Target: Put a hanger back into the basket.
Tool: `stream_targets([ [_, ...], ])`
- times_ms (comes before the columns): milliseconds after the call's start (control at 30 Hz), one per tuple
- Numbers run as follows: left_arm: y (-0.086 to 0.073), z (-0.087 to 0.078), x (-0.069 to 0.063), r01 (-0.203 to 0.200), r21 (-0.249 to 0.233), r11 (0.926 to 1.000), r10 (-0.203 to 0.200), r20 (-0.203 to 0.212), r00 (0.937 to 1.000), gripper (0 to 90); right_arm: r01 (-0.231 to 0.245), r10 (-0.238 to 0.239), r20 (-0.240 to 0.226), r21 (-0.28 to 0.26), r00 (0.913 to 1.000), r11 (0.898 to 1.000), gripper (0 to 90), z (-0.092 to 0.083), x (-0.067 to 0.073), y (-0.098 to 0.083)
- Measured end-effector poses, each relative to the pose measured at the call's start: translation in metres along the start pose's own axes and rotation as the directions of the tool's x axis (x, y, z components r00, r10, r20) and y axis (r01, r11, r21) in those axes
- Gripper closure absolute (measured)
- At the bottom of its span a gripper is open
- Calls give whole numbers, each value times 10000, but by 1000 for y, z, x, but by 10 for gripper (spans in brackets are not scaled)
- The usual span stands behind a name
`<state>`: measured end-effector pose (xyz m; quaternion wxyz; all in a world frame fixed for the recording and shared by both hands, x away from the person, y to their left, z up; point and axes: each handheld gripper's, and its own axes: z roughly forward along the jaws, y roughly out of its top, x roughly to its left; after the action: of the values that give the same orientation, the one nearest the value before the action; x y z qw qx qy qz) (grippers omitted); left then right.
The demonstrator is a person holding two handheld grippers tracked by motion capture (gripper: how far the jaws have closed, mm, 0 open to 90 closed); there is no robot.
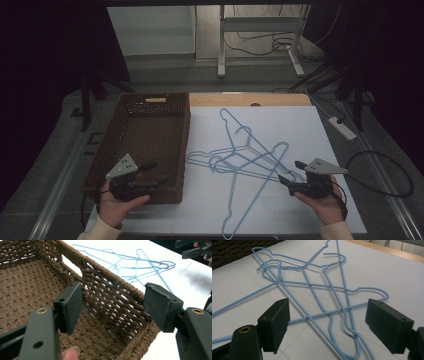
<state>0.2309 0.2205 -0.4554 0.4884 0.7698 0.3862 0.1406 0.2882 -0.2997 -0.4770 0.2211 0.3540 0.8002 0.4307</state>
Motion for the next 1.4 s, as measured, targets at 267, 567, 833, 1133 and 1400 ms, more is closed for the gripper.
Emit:
stream_targets([
  [267, -1, 0, 2, 28, 9, 10000, -28, -4, 10000, 320, 58, -59, 79, 99, 10000, 9999, 208, 0, 1, 1],
  [567, -1, 0, 0, 9, 48, 10000, -9, -10, 10000, 320, 115, -117, 85, 234, 9999, 9997, 212, 1, 3, 1],
  [833, 2, 1, -3, -2, -12, 10000, 1, -17, 10000, 320, 141, -141, 13, 431, 9999, 9990, 210, 4, 4, 4],
  [1133, 3, 0, -2, -52, -45, 10000, 53, 88, 9999, 320, 220, -202, -218, 852, 9996, 9961, 216, 13, 8, 24],
  [1400, 4, -2, -2, -19, -103, 9999, 19, 56, 10000, 321, 494, -432, -441, 1504, 9981, 9874, 228, 27, 5, 43],
])
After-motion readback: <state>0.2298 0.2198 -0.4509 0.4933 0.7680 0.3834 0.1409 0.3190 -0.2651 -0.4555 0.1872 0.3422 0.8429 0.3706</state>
